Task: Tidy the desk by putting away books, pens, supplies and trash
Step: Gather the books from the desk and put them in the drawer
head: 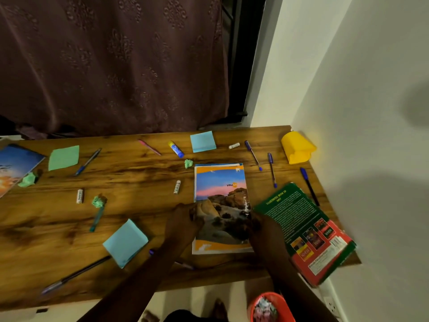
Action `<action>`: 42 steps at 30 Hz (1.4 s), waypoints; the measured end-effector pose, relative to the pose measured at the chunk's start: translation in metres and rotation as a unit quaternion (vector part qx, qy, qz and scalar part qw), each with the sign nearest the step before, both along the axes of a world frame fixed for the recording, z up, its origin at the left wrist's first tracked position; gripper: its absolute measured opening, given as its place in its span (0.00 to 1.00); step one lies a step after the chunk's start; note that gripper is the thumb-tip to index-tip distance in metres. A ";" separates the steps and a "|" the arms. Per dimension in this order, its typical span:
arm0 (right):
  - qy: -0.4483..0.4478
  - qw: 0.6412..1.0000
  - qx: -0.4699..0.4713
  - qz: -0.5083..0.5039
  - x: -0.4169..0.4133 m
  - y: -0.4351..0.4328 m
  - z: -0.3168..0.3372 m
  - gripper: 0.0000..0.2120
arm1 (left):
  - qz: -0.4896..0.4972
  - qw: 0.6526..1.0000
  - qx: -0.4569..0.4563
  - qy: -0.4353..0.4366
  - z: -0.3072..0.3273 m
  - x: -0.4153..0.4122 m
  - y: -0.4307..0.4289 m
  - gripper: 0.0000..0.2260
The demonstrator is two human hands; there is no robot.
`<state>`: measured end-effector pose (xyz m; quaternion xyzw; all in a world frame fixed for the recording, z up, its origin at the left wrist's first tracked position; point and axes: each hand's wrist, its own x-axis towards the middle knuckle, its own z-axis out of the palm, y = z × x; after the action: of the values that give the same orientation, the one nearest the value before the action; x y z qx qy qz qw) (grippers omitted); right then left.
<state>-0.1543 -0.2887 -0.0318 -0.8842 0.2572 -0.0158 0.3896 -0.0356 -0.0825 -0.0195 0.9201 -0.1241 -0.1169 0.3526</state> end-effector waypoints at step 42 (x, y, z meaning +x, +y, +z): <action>-0.021 0.667 0.643 -0.375 -0.087 0.171 -0.136 0.07 | -0.093 0.993 -0.044 -0.053 -0.046 -0.185 0.170 0.11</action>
<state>-0.2414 -0.1182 -0.1681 -0.2422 0.5054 -0.0100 0.8281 -0.2205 0.0873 -0.0660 0.8929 -0.2325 -0.0949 0.3738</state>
